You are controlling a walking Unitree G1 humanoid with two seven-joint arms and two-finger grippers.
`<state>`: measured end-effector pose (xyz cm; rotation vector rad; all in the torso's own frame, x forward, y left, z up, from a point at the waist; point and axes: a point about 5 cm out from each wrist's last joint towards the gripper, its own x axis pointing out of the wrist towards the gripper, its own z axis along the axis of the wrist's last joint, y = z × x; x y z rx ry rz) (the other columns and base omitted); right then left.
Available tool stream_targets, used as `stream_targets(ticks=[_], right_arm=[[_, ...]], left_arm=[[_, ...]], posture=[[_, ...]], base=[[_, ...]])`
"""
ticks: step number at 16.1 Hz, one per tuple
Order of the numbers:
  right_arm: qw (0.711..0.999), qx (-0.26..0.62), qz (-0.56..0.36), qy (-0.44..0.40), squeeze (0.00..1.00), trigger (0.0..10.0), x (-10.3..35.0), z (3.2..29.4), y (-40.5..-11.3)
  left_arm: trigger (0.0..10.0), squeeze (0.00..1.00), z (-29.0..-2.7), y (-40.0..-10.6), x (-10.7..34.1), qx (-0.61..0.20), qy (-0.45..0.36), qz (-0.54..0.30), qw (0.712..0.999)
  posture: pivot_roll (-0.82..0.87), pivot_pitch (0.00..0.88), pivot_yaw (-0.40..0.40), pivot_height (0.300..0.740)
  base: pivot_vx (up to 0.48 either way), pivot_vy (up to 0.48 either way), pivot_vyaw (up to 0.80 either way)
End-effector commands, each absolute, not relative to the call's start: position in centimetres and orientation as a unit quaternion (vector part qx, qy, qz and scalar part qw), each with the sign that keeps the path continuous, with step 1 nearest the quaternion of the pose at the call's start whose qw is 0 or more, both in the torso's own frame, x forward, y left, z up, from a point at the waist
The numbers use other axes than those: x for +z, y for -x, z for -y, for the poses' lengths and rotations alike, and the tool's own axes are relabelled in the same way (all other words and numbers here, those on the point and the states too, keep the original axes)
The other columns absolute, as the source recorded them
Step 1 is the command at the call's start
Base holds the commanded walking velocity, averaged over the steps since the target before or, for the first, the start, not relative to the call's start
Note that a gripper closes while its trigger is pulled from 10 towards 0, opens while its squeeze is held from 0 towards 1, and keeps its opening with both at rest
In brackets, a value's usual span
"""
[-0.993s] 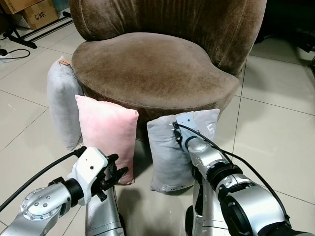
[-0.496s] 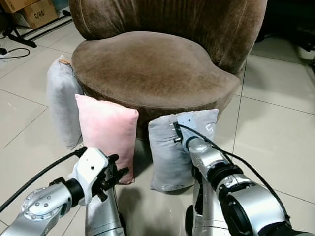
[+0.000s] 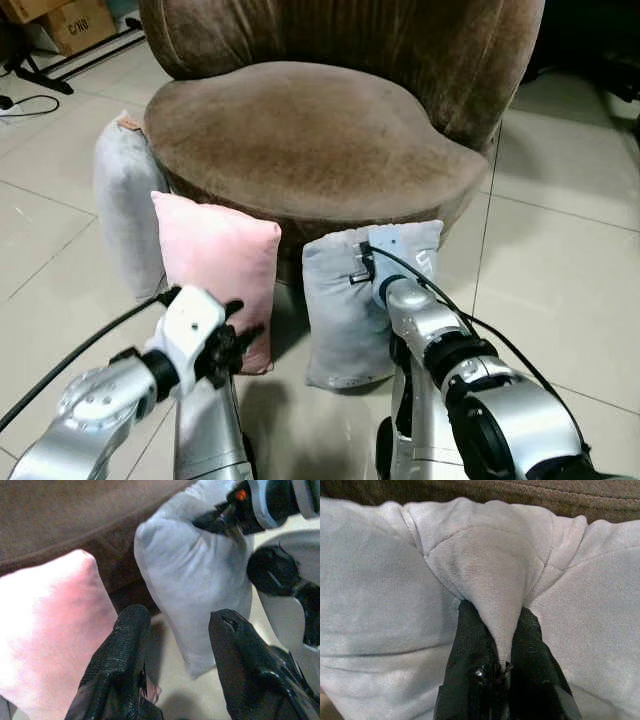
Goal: Move the pillow to the sofa from floor
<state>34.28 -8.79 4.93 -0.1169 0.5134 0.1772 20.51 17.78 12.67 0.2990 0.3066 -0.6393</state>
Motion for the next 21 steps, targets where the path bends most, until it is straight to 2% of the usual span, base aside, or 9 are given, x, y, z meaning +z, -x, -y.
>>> stream_targets(ticks=[1, 5, 8, 13, 14, 17, 18, 19, 21], right_arm=[[0.96, 0.089, -0.263, 0.044, 0.0, 0.0, 4.3, 8.9, -33.8], [0.965, 0.105, -0.238, 0.03, 0.0, 0.0, 4.5, 9.0, -33.5], [0.981, 0.116, -0.152, 0.014, 0.0, 0.0, 7.5, 9.3, -33.5], [0.993, 0.108, 0.006, -0.047, 0.0, 0.0, 16.7, 12.6, -32.4], [0.989, 0.093, 0.087, -0.081, 0.0, 0.0, 22.0, 14.5, -32.4], [0.958, 0.082, 0.236, -0.138, 0.0, 0.0, 31.8, 16.5, -32.3], [0.945, 0.088, 0.27, -0.163, 0.0, 1.1, 34.4, 16.6, -31.9], [0.943, 0.087, 0.273, -0.17, 0.0, 10.0, 35.3, 16.5, -31.7], [0.957, 0.088, 0.224, -0.164, 0.0, 10.0, 33.5, 15.8, -32.4]], left_arm=[[10.0, 0.0, -18.1, -20.8, 12.6, -0.299, -0.143, -0.148, 0.932], [10.0, 0.0, -18.3, -22.2, 12.3, -0.289, -0.14, -0.143, 0.936], [10.0, 0.0, -18.8, -23.5, 12.6, -0.244, -0.149, -0.109, 0.952], [10.0, 0.0, -19.3, -24.7, 14.2, -0.181, -0.135, -0.057, 0.972], [10.0, 0.0, -19.4, -24.8, 14.6, -0.169, -0.137, -0.046, 0.975], [10.0, 0.0, -19.2, -25.5, 15.0, -0.168, -0.146, -0.044, 0.974], [10.0, 0.0, -19.3, -26.0, 15.3, -0.161, -0.142, -0.033, 0.976], [10.0, 0.0, -19.3, -26.3, 15.6, -0.157, -0.153, -0.031, 0.975], [10.0, 0.0, -19.1, -26.7, 16.6, -0.16, -0.173, -0.009, 0.972]], posture=[[-0.01, 0.0, 0.034, 0.395], [-0.03, 0.0, 0.041, 0.395], [-0.03, 0.0, 0.034, 0.395], [-0.03, 0.0, 0.027, 0.395], [-0.04, 0.0, 0.036, 0.395], [-0.04, 0.0, 0.045, 0.395], [-0.05, 0.0, 0.047, 0.395], [-0.05, 0.0, 0.046, 0.395], [-0.04, 0.0, 0.04, 0.395]], base=[[0.0, 0.0, 0.0], [0.0, 0.0, 0.0], [0.0, 0.0, 0.0], [0.0, 0.0, 0.0], [0.0, 0.0, 0.0], [0.0, 0.0, 0.0], [0.0, 0.0, 0.0], [0.0, 0.0, 0.0], [0.0, 0.0, 0.0]])
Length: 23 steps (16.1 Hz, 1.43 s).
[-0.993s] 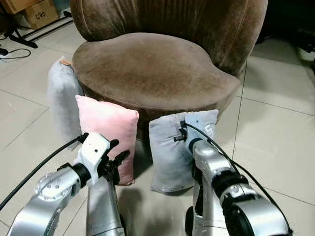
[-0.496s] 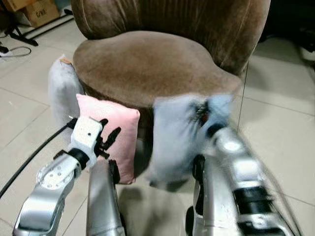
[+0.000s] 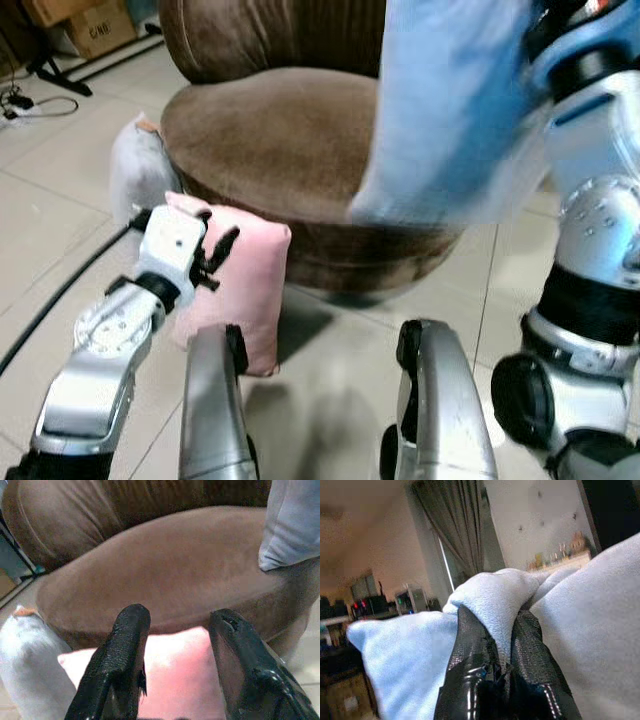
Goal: Move the pillow to the sofa from floor
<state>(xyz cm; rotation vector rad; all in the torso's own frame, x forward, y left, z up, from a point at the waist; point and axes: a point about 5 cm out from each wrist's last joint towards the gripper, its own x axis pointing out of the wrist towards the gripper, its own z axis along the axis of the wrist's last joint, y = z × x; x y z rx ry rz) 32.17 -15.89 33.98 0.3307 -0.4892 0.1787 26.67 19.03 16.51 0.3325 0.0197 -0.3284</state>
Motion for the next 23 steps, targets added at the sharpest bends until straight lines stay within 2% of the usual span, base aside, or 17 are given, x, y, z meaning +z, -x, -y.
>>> stream_targets(ticks=[1, 4, 6, 10, 14, 17, 23], right_arm=[[0.959, 0.09, 0.203, -0.176, 0.0, 10.0, 32.1, 15.2, -32.6], [0.969, 0.082, 0.105, -0.206, 0.0, 10.0, 26.1, 13.1, -33.1], [0.977, 0.085, 0.039, -0.192, 0.0, 10.0, 22.5, 11.9, -32.9], [0.979, 0.077, 0.01, -0.19, 0.0, 10.0, 21.0, 11.7, -32.8], [0.981, 0.069, 0.009, -0.18, 0.0, 10.0, 20.6, 11.8, -32.7], [0.984, 0.065, 0.012, -0.165, 0.0, 10.0, 20.6, 11.9, -32.6], [0.993, 0.075, 0.051, -0.081, 0.0, 10.0, 21.2, 11.6, -32.2]], left_arm=[[10.0, 0.0, -19.1, -26.9, 17.3, -0.154, -0.158, 0.008, 0.975], [10.0, 0.0, -19.2, -27.0, 18.0, -0.146, -0.15, 0.029, 0.977], [10.0, 0.0, -19.2, -27.0, 17.8, -0.138, -0.158, 0.026, 0.977], [10.0, 0.0, -19.4, -27.0, 17.6, -0.128, -0.162, 0.027, 0.978], [10.0, 0.0, -19.5, -27.3, 16.8, -0.114, -0.2, 0.016, 0.973], [10.0, 0.0, -19.4, -27.6, 16.6, -0.101, -0.198, 0.015, 0.975], [10.0, 0.0, -19.7, -27.4, 16.1, -0.075, -0.179, 0.006, 0.981]], posture=[[-0.04, 0.0, 0.038, 0.395], [-0.03, 0.0, 0.034, 0.395], [-0.02, 0.0, 0.031, 0.41], [-0.03, 0.0, 0.035, 0.44], [-0.04, 0.0, 0.031, 0.464], [-0.04, 0.0, 0.027, 0.479], [-0.03, 0.0, 0.023, 0.519]], base=[[0.0, 0.0, 0.0], [0.0, 0.0, 0.0], [0.0, 0.0, 0.0], [0.0, 0.0, 0.0], [0.0, 0.0, 0.0], [0.0, 0.0, 0.0], [0.0, 0.0, 0.0]])
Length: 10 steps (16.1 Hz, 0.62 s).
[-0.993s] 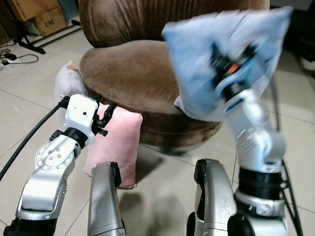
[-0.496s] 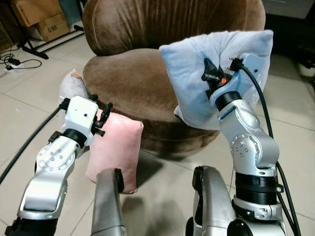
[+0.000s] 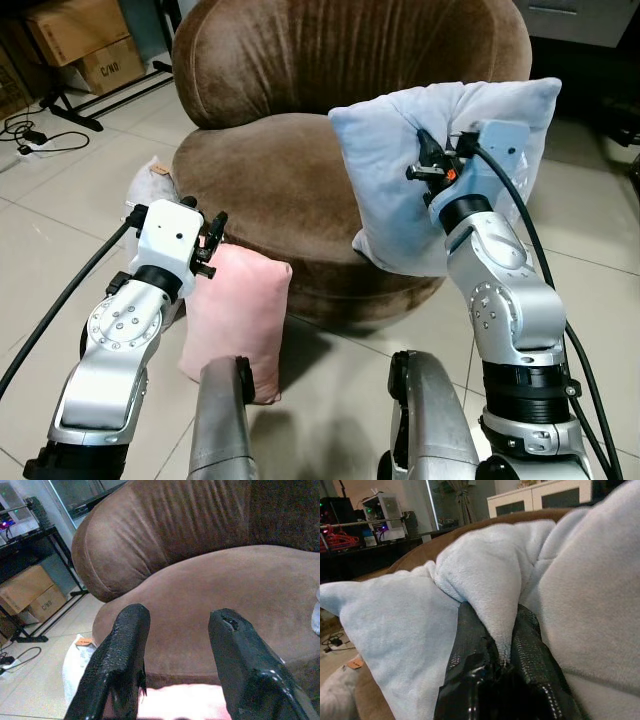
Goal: Move the pillow to the sofa from floor
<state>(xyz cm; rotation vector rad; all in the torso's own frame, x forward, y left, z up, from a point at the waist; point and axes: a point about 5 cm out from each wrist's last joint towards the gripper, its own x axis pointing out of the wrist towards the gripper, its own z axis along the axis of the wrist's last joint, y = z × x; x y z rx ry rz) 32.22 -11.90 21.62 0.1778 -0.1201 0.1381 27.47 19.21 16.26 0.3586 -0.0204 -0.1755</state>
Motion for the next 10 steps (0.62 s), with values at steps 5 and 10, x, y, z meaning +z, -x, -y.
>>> stream_targets(ticks=[5, 10], right_arm=[[0.993, 0.081, 0.064, -0.053, 0.0, 10.0, 21.61, 11.23, -32.1], [0.995, 0.069, 0.059, -0.045, 0.0, 10.0, 21.32, 11.5, -31.6]], left_arm=[[10.0, 0.0, -19.34, -27.51, 16.12, -0.073, -0.17, 0.005, 0.983], [10.0, 0.0, -19.23, -27.08, 15.82, -0.073, -0.165, 0.001, 0.984]], posture=[[-0.04, 0.0, 0.018, 0.559], [-0.05, 0.0, 0.024, 0.599]], base=[[0.0, 0.0, 0.0], [0.0, 0.0, 0.0]])
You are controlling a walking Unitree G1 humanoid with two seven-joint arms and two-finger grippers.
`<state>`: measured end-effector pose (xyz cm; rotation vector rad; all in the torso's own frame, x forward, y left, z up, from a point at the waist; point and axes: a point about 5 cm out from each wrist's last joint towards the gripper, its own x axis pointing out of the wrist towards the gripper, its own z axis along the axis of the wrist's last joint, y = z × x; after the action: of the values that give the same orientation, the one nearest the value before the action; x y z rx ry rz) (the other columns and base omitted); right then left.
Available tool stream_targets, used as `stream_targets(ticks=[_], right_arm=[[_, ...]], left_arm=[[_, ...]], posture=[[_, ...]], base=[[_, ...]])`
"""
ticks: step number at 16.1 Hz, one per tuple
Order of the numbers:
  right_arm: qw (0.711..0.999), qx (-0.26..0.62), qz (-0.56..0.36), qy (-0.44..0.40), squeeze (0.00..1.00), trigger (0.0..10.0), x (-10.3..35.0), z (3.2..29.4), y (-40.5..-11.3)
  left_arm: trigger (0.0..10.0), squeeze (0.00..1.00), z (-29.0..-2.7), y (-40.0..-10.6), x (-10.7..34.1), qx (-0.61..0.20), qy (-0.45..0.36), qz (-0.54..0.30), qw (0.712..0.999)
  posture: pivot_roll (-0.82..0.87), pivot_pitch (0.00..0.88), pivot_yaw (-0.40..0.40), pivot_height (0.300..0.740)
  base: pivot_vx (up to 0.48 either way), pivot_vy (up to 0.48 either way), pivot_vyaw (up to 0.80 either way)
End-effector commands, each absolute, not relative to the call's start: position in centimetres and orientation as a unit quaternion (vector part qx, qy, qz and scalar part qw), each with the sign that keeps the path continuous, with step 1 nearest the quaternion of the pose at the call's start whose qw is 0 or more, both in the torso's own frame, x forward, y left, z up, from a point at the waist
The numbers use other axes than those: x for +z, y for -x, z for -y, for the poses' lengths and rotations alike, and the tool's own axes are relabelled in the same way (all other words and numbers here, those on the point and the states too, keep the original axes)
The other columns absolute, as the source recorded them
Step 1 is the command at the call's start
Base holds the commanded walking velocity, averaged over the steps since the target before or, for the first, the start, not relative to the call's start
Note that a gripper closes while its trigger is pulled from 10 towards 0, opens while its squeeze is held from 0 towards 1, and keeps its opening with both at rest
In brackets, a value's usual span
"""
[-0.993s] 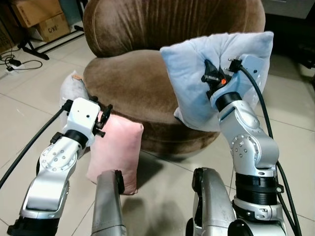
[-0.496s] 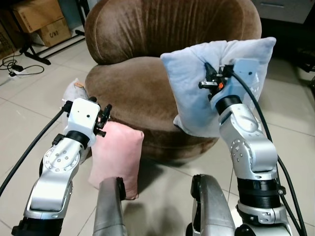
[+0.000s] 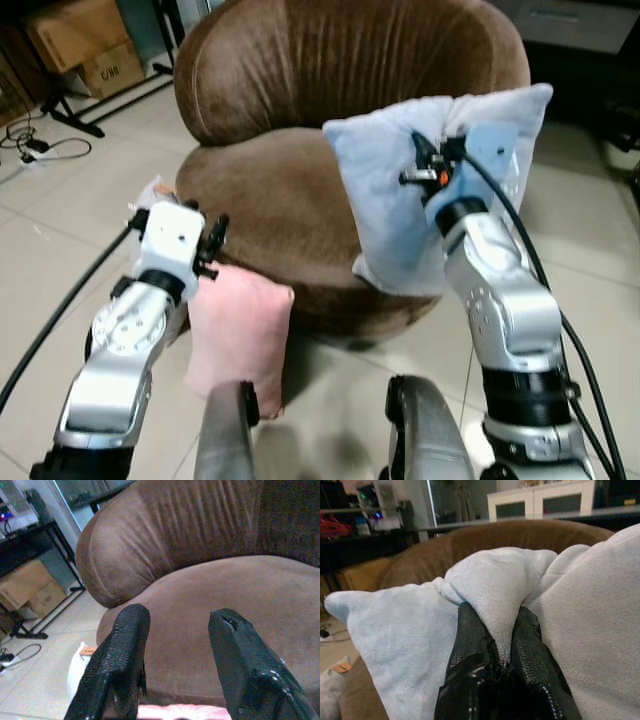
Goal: Move the pillow to the sofa from floor
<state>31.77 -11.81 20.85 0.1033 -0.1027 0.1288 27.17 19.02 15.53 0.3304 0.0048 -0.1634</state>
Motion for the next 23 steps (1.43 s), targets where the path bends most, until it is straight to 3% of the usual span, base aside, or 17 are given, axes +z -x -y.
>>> stream_targets(ticks=[1, 15, 23], right_arm=[[0.995, 0.068, 0.059, -0.043, 0.0, 10.0, 21.31, 11.55, -31.53], [0.996, 0.065, 0.051, -0.033, 0.0, 10.0, 21.29, 11.65, -31.47], [0.996, 0.064, 0.046, -0.033, 0.0, 10.0, 21.13, 11.56, -31.45]], left_arm=[[10.0, 0.0, -19.18, -27.07, 15.78, -0.074, -0.165, 0.001, 0.984], [10.0, 0.0, -18.7, -26.87, 15.3, -0.066, -0.157, -0.003, 0.985], [10.0, 0.0, -18.71, -26.84, 15.4, -0.065, -0.166, 0.004, 0.984]], posture=[[-0.06, 0.0, 0.025, 0.609], [-0.06, 0.0, -0.006, 0.734], [-0.05, 0.0, -0.012, 0.74]], base=[[0.0, 0.0, 0.0], [0.0, 0.0, 0.0], [0.0, 0.0, 0.0]])
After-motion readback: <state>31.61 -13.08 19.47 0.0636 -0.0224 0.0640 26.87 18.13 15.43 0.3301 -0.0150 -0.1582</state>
